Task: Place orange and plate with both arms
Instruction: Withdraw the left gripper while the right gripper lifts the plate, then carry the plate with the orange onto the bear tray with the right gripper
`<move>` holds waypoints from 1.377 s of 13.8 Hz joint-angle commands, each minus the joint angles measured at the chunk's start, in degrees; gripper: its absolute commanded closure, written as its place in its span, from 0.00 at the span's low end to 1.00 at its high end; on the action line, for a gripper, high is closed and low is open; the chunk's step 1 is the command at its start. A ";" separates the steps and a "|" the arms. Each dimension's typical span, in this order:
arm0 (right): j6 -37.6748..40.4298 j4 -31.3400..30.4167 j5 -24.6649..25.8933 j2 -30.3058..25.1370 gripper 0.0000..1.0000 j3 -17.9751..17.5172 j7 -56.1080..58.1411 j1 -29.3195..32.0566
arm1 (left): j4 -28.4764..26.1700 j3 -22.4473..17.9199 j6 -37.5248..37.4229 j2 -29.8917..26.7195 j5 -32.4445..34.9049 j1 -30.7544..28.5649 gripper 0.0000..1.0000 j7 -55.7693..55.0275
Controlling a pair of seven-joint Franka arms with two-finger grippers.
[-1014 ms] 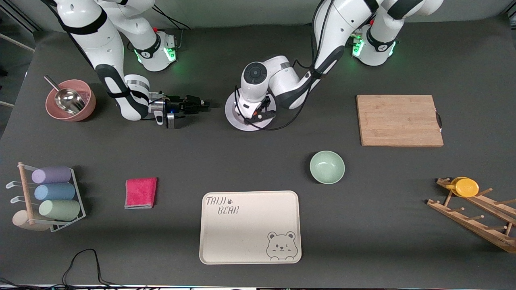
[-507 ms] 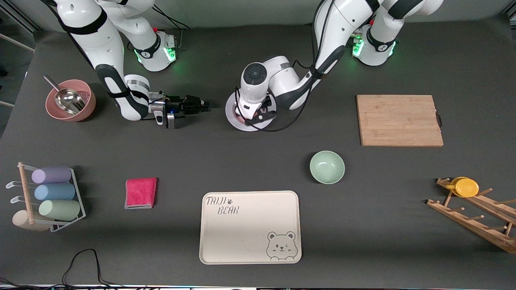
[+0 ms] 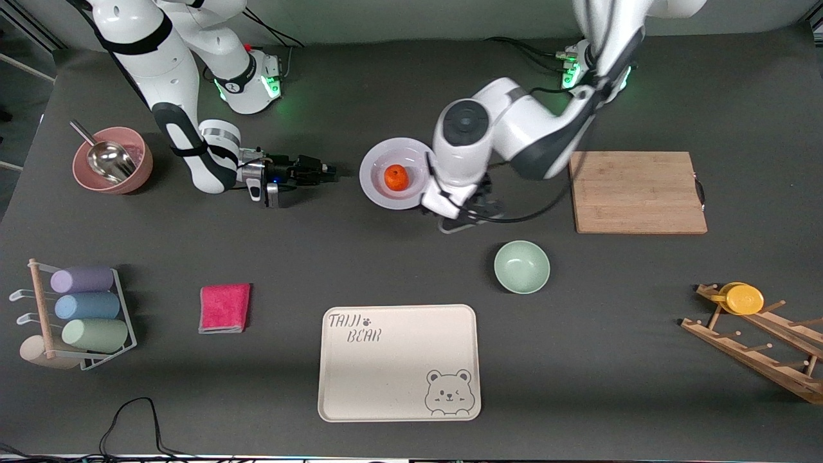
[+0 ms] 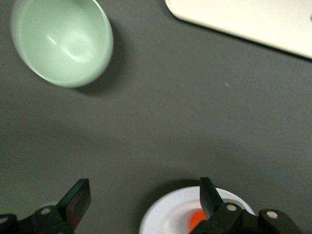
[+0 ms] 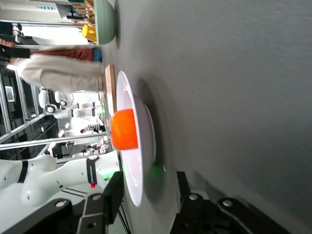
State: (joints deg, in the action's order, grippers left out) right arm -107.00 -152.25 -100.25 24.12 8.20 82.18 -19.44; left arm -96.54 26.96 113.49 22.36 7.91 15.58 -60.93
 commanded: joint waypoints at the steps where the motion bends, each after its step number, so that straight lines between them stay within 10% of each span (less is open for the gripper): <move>1: -0.49 2.13 -6.60 1.36 0.49 -2.75 0.96 -2.61 | 3.89 0.03 -8.43 -3.72 -2.99 -7.55 0.00 13.25; 7: -4.80 4.77 -13.04 2.86 0.49 -7.32 1.05 -4.29 | 6.54 -2.34 -15.92 -8.82 -2.38 -21.97 0.00 32.18; 12: -5.94 5.91 -13.73 3.39 0.49 -9.16 0.96 -4.38 | 7.16 -20.43 -19.62 -13.91 -2.81 -12.06 0.00 40.62; 16: -6.03 5.91 -14.36 3.30 0.93 -10.05 1.66 -4.29 | 6.89 -24.76 -20.77 -15.42 -3.17 -10.74 0.00 47.11; 19: -5.85 6.00 -14.36 2.95 1.00 -10.05 1.76 -4.29 | 7.24 -26.42 -20.68 -15.24 -4.04 -10.83 0.00 52.05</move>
State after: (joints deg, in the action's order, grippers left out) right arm -112.45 -146.91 -112.87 26.70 -1.44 82.20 -23.42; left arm -89.36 2.40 93.63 7.59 5.21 3.64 -11.82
